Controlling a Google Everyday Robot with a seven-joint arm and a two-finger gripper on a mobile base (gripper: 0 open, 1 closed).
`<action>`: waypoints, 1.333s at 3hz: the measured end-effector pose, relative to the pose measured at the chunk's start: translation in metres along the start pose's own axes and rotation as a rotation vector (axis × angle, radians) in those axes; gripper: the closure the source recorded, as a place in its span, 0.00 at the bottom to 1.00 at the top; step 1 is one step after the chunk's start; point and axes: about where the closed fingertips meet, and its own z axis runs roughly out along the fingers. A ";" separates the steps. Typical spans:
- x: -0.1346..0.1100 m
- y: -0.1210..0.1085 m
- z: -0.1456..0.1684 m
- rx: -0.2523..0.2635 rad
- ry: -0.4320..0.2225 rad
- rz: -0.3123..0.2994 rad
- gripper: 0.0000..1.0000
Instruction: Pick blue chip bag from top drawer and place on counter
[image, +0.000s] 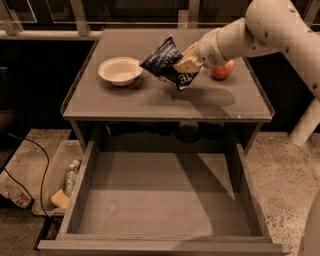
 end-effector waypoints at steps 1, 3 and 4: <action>0.000 0.000 0.000 0.000 0.000 0.000 0.59; 0.000 0.000 0.000 0.000 0.000 0.000 0.13; 0.000 0.000 0.000 0.000 0.000 0.000 0.00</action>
Offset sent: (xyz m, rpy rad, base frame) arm 0.0000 0.0000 0.0000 0.0000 0.0000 0.0000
